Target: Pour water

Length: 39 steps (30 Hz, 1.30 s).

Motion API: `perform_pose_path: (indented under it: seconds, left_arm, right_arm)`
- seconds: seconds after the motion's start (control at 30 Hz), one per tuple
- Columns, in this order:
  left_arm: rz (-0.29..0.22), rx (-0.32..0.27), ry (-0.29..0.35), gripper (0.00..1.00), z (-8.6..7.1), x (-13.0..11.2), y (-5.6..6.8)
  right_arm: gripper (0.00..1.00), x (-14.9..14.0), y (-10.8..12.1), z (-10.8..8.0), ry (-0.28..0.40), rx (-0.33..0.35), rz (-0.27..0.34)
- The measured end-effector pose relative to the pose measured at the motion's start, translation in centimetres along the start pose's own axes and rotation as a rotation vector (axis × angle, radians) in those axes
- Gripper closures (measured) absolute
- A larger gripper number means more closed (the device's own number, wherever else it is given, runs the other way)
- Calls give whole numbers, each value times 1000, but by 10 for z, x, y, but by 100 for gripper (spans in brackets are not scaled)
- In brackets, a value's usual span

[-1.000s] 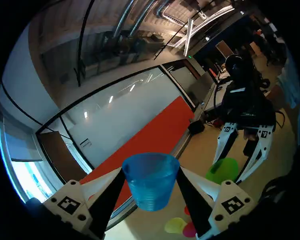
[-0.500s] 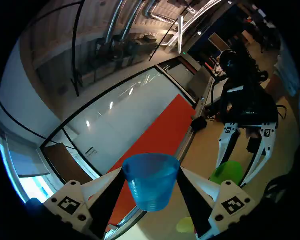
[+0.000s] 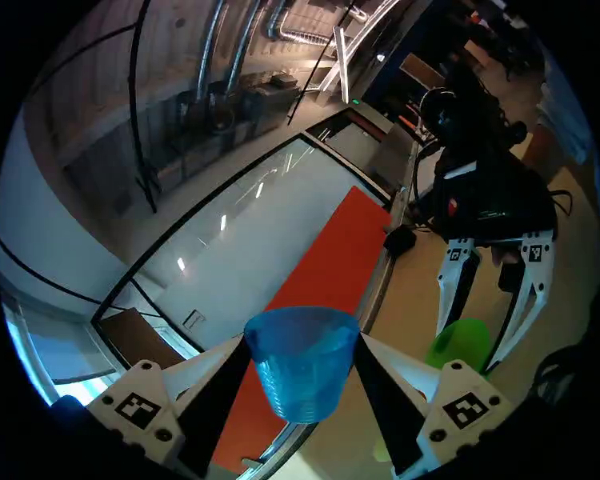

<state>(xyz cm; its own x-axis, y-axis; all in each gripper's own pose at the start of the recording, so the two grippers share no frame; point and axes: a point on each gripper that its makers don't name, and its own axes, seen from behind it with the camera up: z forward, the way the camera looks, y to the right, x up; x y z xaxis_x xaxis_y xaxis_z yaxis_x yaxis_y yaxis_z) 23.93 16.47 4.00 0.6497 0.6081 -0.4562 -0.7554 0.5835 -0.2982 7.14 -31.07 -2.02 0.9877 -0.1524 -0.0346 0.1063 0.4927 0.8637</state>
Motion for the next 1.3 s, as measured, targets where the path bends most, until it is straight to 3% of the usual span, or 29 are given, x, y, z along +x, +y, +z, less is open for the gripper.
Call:
perform_pose_path:
  seconds: [0.3,1.3]
  left_arm:
    - [68,8,12,14,1,6,0]
    - [221,31,22,14,4,17,-4]
  right_arm:
    - [9,1,1,1,2,2,-1]
    - [9,6,4,0,9,1,-6]
